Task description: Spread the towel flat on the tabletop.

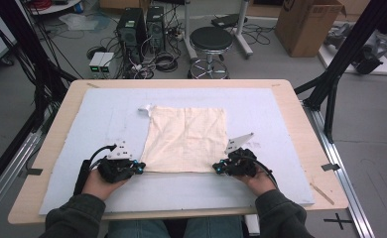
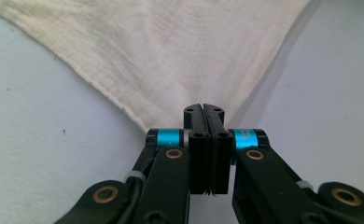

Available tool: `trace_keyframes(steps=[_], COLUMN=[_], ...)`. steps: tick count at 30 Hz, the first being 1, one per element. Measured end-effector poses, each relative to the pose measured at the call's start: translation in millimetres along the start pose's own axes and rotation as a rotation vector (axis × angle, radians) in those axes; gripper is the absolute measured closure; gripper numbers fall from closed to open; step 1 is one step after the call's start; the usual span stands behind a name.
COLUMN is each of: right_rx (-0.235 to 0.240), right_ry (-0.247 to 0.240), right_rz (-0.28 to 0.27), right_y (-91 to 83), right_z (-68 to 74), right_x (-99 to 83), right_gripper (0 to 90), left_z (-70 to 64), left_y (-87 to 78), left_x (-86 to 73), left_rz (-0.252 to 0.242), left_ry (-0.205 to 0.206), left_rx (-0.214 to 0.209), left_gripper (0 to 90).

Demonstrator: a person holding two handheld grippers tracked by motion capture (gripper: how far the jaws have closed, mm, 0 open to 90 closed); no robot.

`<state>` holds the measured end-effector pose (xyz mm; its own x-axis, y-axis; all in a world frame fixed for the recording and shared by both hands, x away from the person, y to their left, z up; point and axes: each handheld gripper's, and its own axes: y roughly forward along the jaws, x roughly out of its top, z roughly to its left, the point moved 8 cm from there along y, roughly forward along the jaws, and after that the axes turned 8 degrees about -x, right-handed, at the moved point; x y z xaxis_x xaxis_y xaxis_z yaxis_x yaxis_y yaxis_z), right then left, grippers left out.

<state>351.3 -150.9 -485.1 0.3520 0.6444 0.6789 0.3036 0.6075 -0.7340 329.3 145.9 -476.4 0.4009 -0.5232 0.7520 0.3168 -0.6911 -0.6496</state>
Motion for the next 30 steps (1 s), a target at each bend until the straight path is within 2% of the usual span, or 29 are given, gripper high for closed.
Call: trace_keyframes(steps=[11,17,30], right_rx=[0.01,0.006,0.017], right_ry=[-0.003,-0.004,-0.005], right_rz=[-0.007,-0.006,-0.011], right_y=[-1.5,-3.5,-3.4], right_z=[9.6,13.0,21.7], right_x=[-1.3,-3.9,-6.5], right_gripper=[87.8,87.8,87.7], left_z=[-11.8,-19.2,-26.0], left_y=[-6.6,-7.5,-10.5], left_x=[-10.2,-14.0,-20.8], left_rz=[-0.023,-0.019,-0.021], left_ry=[-0.007,0.013,0.013], left_rx=[0.015,0.025,0.03], left_gripper=[88.5,88.5,88.4])
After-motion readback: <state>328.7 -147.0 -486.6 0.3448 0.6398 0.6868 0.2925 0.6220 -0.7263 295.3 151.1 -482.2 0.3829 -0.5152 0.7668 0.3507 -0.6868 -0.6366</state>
